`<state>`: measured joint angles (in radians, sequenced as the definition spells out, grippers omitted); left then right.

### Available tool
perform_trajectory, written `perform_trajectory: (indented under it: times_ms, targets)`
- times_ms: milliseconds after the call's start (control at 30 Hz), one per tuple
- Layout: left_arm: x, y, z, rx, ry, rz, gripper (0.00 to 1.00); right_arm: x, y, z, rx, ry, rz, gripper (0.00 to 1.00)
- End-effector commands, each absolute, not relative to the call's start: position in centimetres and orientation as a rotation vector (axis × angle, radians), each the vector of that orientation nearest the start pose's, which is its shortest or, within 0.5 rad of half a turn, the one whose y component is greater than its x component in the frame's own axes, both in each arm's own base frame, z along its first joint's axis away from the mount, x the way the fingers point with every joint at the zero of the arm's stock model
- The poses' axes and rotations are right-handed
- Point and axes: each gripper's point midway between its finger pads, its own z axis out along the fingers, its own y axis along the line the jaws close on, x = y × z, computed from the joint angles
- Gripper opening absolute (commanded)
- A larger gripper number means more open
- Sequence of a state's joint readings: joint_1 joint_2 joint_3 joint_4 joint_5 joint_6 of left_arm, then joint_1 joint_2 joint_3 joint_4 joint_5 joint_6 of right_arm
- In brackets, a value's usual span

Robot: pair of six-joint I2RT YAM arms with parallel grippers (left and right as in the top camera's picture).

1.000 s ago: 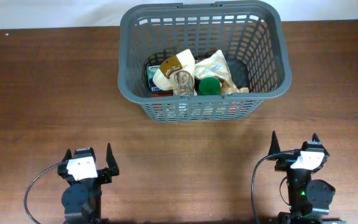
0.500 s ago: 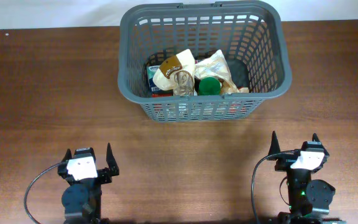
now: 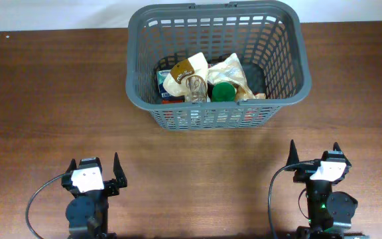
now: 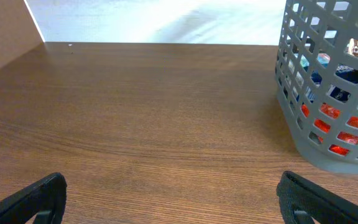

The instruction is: Pack container

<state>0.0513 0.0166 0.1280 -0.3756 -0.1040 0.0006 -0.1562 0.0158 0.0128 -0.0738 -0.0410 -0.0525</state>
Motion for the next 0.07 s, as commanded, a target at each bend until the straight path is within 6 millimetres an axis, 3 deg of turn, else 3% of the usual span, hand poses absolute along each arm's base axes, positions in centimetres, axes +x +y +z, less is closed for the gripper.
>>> perform_trajectory:
  times_ms: [0,33]
  targets:
    - [22.89,2.72,13.71,-0.095,1.832,0.133,0.99,24.42,-3.16,15.6,0.065,1.648,-0.123,0.99]
    - [22.89,2.72,13.71,-0.095,1.832,0.133,0.99,24.42,-3.16,15.6,0.065,1.648,-0.123,0.99]
